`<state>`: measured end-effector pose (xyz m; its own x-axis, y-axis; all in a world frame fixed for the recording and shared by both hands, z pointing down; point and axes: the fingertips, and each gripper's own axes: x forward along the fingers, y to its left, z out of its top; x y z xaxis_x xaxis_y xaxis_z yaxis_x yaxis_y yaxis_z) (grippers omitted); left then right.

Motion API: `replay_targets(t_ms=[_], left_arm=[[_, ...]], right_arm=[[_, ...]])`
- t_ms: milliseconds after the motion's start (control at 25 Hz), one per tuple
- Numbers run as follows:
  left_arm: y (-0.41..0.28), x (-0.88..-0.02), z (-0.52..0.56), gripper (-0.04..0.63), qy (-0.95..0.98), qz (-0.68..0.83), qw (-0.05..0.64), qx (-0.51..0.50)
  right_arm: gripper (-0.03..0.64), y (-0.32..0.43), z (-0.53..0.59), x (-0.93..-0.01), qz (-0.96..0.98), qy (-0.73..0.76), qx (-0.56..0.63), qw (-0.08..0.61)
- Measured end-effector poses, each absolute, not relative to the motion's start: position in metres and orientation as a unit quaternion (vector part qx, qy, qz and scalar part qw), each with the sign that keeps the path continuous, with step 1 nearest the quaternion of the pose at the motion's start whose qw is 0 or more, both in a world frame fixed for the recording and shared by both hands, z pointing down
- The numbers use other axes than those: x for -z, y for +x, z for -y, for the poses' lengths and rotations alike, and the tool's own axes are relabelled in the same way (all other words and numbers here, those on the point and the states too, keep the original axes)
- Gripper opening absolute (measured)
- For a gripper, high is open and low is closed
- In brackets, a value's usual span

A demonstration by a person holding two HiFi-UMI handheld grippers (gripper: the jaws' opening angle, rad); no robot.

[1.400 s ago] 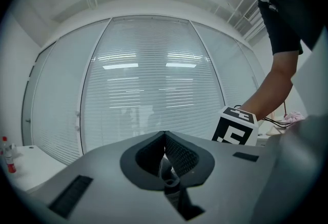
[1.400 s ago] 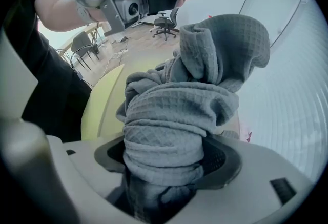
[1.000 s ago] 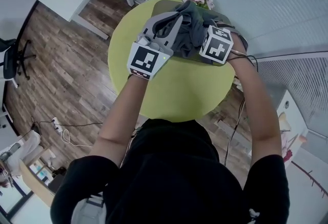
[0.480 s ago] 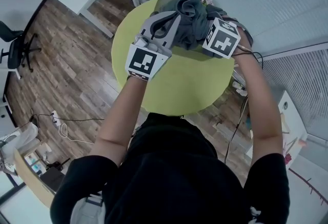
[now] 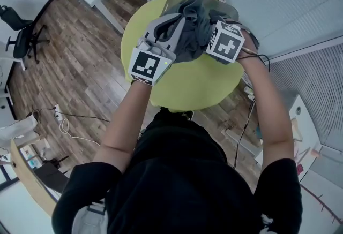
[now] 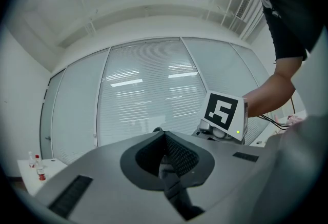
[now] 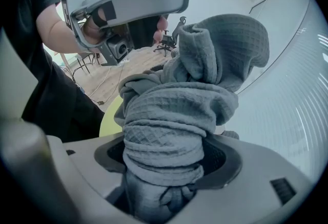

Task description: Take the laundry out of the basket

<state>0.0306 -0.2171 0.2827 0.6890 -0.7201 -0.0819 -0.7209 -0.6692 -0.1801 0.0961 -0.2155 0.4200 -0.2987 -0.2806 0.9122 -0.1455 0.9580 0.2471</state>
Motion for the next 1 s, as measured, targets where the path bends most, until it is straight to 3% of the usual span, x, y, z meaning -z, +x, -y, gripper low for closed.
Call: replay_targets(t_ms=[520, 1000], left_arm=[[-0.018, -0.333, 0.173, 0.009, -0.912, -0.401, 0.074, 0.033], [-0.056, -0.438, 0.172, 0.009, -0.928, -0.367, 0.006, 0.061]], right_arm=[[0.377, 0.039, 0.141, -0.493, 0.818, 0.094, 0.022, 0.568], [0.377, 0.005, 0.107, -0.606, 0.809, 0.077, -0.047, 0.581]])
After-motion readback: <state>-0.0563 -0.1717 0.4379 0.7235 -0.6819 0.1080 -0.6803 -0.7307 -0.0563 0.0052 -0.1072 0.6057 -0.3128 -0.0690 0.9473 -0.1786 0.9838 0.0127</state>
